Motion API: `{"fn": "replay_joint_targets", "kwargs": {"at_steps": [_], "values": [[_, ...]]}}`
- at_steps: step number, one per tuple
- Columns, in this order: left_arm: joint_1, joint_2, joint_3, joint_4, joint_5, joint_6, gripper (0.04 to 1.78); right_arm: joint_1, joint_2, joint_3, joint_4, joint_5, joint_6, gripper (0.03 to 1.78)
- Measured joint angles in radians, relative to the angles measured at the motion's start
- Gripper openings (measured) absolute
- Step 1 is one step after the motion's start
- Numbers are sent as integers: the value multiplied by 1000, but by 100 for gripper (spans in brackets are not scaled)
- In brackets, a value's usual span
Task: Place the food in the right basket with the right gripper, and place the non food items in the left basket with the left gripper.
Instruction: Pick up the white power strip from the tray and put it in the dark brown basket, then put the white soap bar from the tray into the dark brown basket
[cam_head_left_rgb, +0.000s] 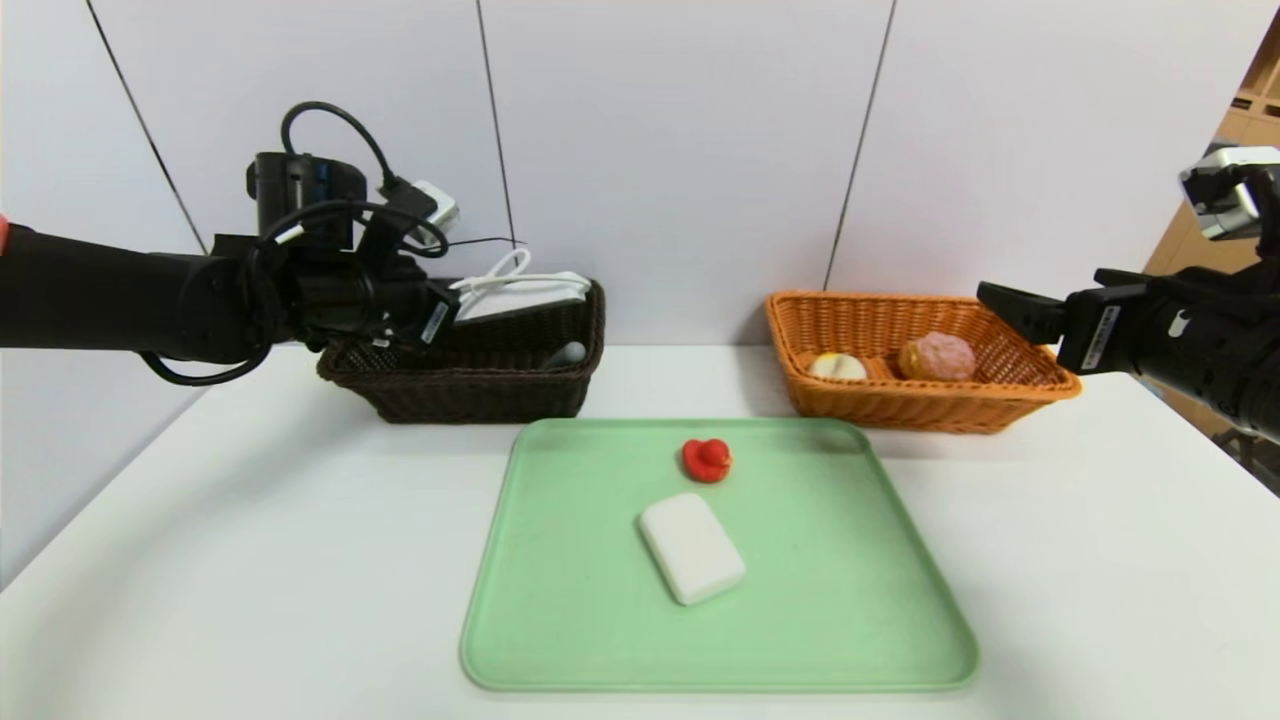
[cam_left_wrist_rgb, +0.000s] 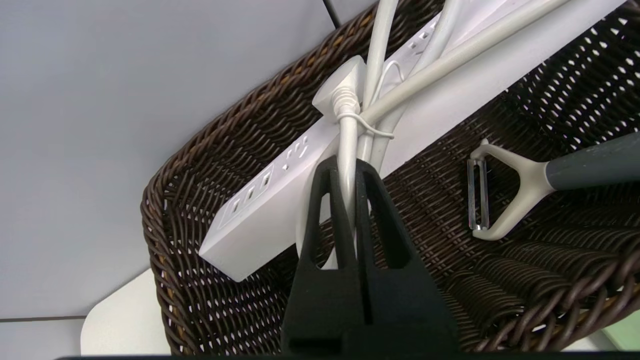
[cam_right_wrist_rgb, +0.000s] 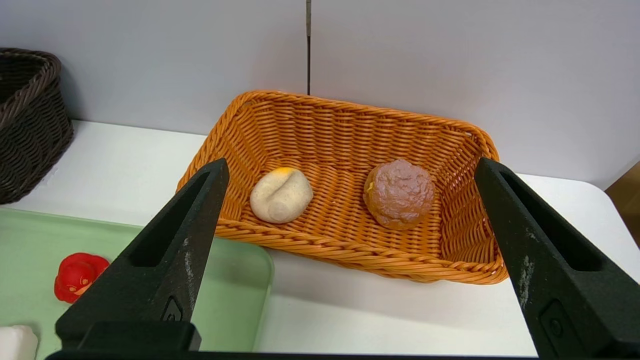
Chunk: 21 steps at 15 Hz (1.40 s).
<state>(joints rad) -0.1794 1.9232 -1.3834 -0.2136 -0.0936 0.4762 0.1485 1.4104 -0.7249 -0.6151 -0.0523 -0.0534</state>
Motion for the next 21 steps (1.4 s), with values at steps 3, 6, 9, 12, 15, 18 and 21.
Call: {"fn": "replay_joint_targets", "kwargs": {"at_steps": [3, 6, 9, 12, 15, 18, 21], "values": [[1, 12, 1, -1, 0, 8, 6, 0, 1, -1, 0, 0, 0, 169], [1, 16, 5, -3, -1, 7, 19, 0, 1, 2, 0, 0, 2, 169], [1, 16, 15, -19, 0, 4, 68, 0, 1, 3, 1, 0, 2, 169], [1, 12, 21, -34, -1, 4, 100, 0, 1, 3, 0, -1, 2, 169], [-4, -26, 4, -61, -20, -4, 123, 0, -1, 3, 0, -1, 2, 169], [-95, -97, -15, -61, -36, -121, 138, 0, -1, 4, 1, -1, 2, 169], [-275, -156, -16, -35, 77, -381, 148, 0, -1, 11, 0, -1, 3, 169]]}}
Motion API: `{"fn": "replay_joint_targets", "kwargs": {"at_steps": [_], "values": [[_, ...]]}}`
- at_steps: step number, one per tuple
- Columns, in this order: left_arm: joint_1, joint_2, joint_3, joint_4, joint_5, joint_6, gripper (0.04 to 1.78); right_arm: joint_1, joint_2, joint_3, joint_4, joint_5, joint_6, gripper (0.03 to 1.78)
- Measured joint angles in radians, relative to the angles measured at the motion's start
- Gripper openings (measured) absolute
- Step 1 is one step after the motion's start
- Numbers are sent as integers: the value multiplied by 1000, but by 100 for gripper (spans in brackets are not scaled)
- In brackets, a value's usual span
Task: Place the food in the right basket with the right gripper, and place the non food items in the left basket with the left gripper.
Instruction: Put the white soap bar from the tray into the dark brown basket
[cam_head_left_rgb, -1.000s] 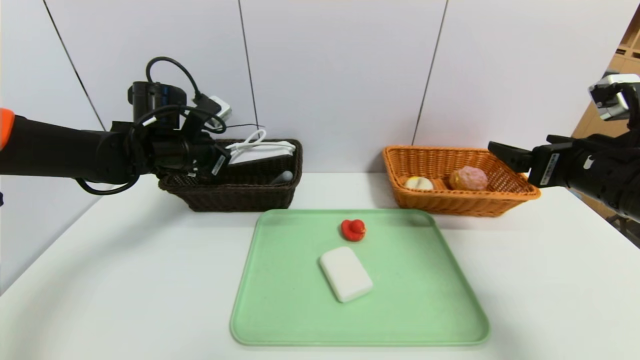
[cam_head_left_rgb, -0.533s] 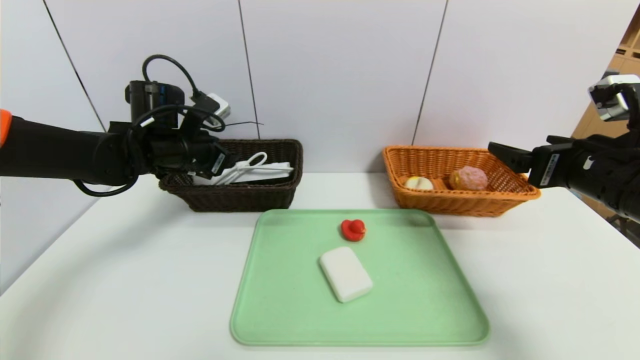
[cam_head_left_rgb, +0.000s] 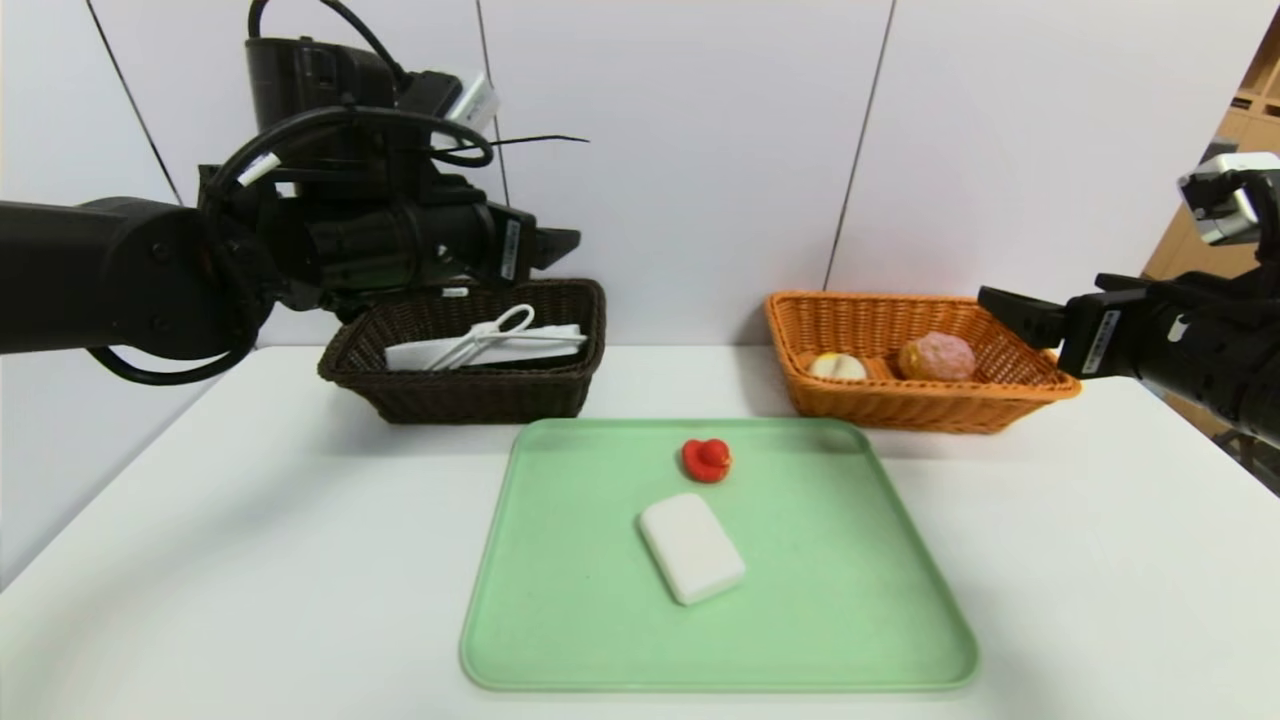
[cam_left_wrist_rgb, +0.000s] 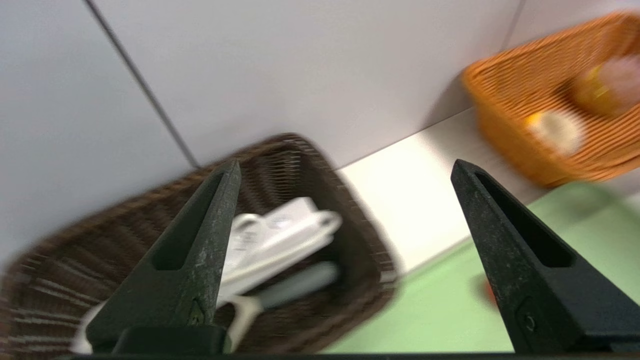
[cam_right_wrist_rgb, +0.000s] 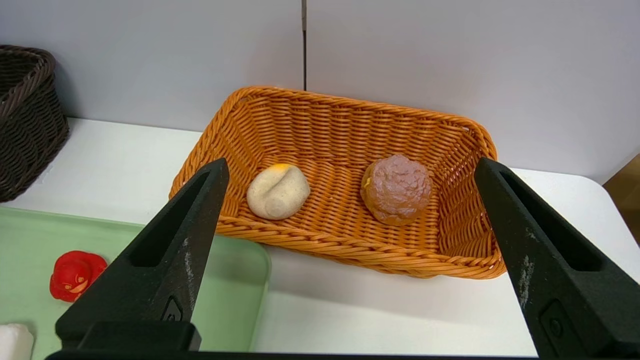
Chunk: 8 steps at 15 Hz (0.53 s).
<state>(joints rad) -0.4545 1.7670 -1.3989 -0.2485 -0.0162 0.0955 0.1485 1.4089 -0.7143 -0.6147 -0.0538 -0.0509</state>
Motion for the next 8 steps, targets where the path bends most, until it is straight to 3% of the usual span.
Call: {"fn": "replay_joint_targets", "kwargs": {"at_steps": [5, 8], "values": [[-283, -4, 4, 162, 403, -417, 159, -1, -4, 32, -42, -1, -3, 169], [-376, -3, -31, 397, 441, -558, 163, -1, -3, 66, -74, -1, -2, 169]]}}
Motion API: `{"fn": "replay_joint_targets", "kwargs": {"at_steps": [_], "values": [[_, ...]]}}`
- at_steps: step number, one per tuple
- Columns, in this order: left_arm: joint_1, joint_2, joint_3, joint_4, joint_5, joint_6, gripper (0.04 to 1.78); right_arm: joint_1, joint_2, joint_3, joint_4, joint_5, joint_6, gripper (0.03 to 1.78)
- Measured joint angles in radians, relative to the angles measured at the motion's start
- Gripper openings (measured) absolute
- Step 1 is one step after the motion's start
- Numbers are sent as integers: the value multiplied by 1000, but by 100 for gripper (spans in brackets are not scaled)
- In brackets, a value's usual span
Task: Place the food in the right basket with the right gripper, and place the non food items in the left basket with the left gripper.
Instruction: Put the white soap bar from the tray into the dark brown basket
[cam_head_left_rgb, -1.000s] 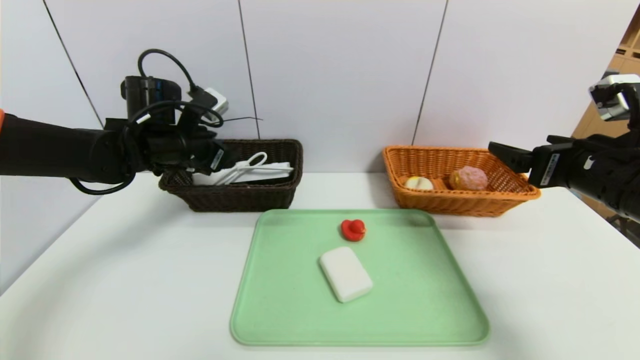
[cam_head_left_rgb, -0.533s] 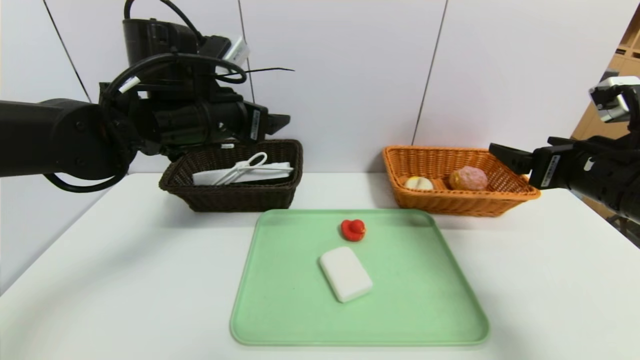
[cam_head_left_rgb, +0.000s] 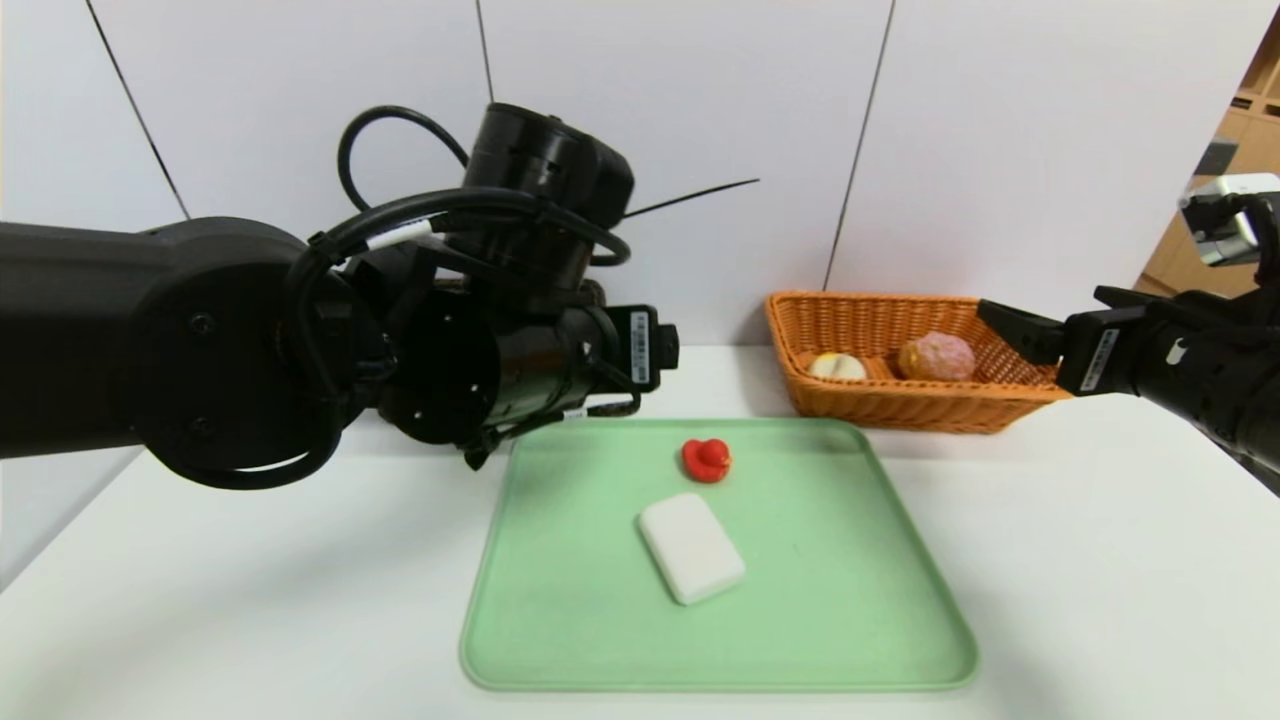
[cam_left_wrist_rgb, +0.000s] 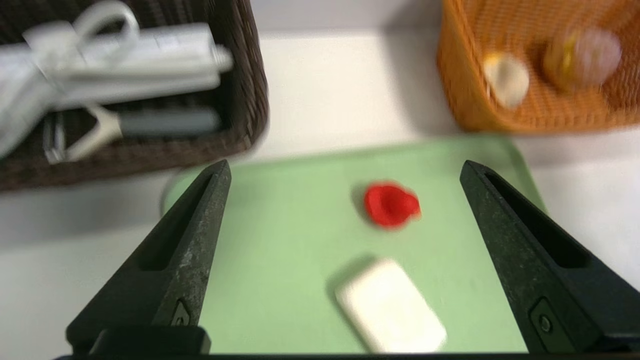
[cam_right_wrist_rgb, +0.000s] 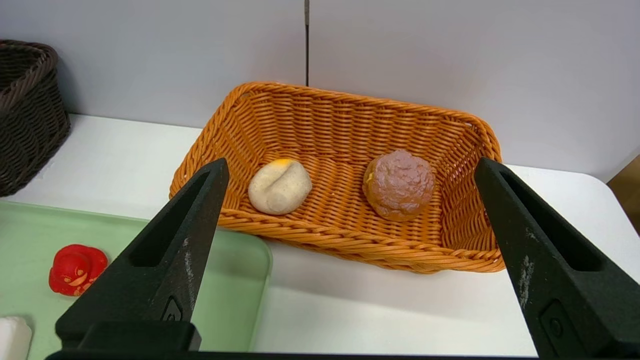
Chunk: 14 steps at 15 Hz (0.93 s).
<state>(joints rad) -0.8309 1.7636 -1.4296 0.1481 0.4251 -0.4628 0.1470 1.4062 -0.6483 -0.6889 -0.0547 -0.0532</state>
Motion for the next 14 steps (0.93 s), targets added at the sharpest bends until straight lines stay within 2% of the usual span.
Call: {"fn": "replay_joint_targets", "kwargs": {"at_steps": [2, 4, 7, 11, 14], "values": [[-61, 5, -36, 181, -1, -113, 164, 0, 1, 14, -12, 0, 1, 169], [-105, 25, -44, 278, -7, -211, 166, 0, 1, 18, -13, 0, 2, 169], [-139, 76, -53, 291, -53, -349, 167, 0, 1, 15, -15, 0, 0, 169], [-150, 140, -106, 281, -82, -419, 168, 0, 2, 20, -62, 0, 2, 169], [-152, 187, -113, 286, -82, -415, 169, 0, 3, 20, -65, 0, 2, 169]]}}
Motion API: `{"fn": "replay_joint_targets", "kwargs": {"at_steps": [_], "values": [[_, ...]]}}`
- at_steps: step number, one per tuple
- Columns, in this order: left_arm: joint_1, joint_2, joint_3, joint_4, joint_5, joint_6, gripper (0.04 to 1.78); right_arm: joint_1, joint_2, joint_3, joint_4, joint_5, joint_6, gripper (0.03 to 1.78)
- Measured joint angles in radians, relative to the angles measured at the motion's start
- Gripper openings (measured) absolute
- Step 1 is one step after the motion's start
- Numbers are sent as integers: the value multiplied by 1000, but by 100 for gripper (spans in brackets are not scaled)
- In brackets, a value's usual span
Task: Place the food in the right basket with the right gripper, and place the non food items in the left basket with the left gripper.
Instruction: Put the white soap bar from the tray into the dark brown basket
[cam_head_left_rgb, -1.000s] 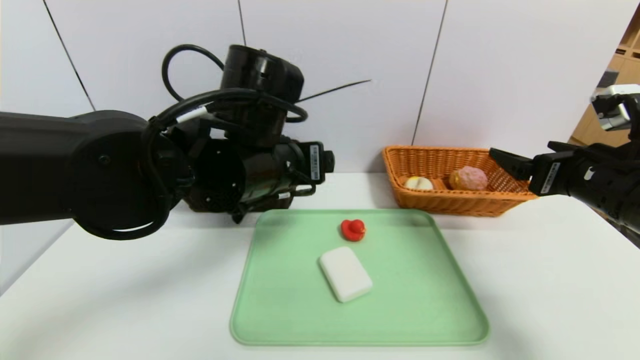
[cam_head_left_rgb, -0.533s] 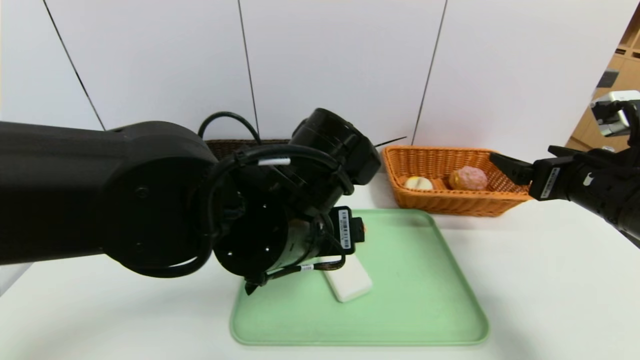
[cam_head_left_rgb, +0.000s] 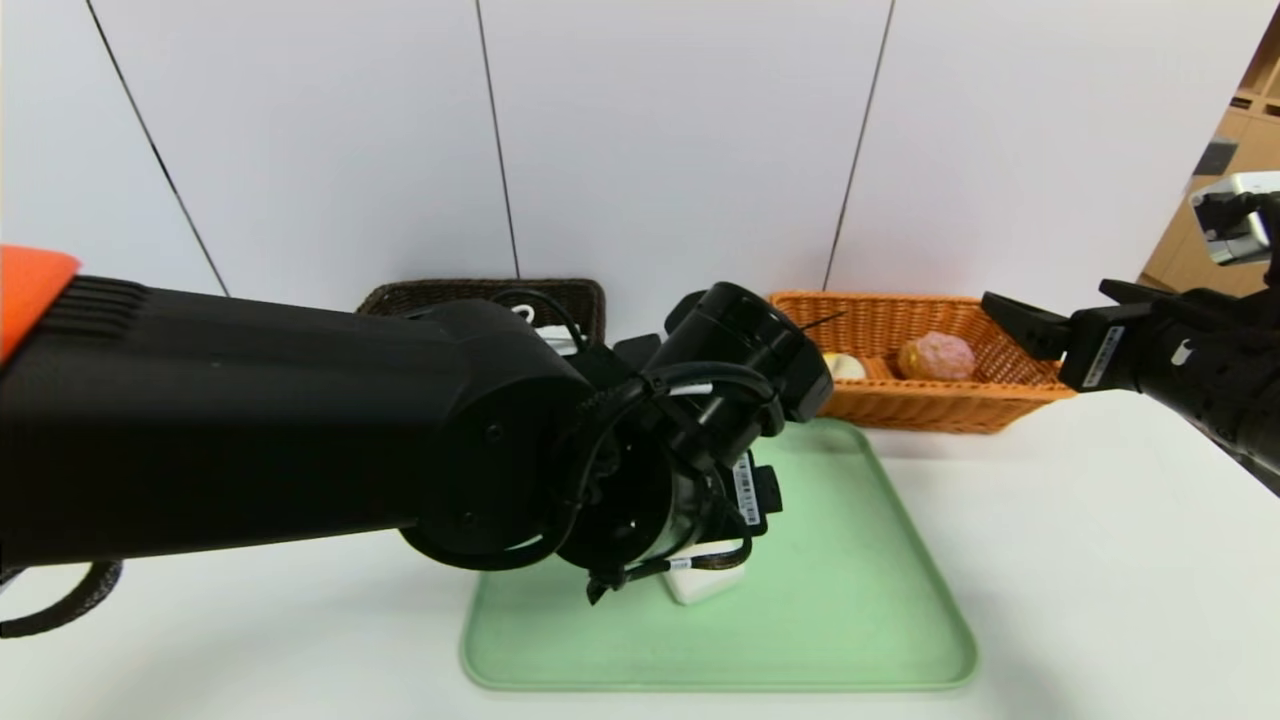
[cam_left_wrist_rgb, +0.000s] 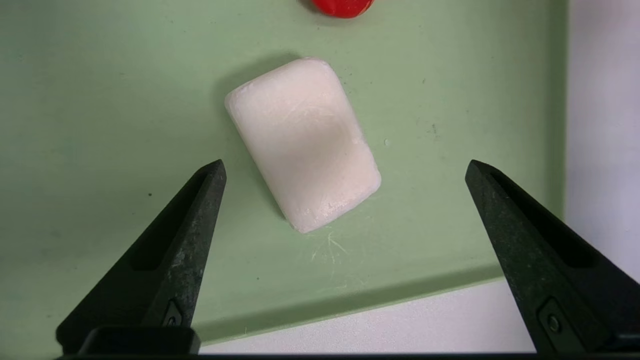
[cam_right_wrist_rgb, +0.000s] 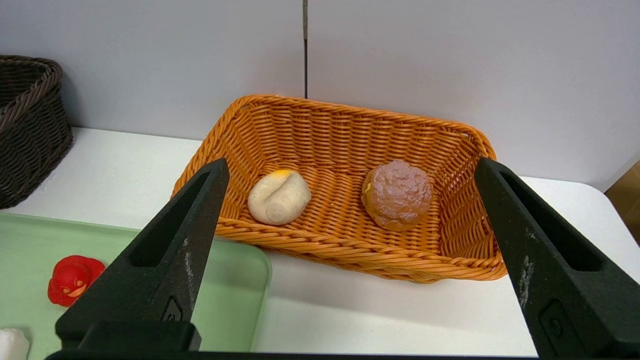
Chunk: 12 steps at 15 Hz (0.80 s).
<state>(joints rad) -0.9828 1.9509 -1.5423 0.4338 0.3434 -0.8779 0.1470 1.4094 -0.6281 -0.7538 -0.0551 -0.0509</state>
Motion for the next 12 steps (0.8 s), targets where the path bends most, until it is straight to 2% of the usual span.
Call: {"fn": "replay_joint_targets", "kwargs": {"at_steps": [12], "values": [[25, 147, -26, -7, -11, 17, 169, 0, -1, 2, 0, 0, 3, 169]]}}
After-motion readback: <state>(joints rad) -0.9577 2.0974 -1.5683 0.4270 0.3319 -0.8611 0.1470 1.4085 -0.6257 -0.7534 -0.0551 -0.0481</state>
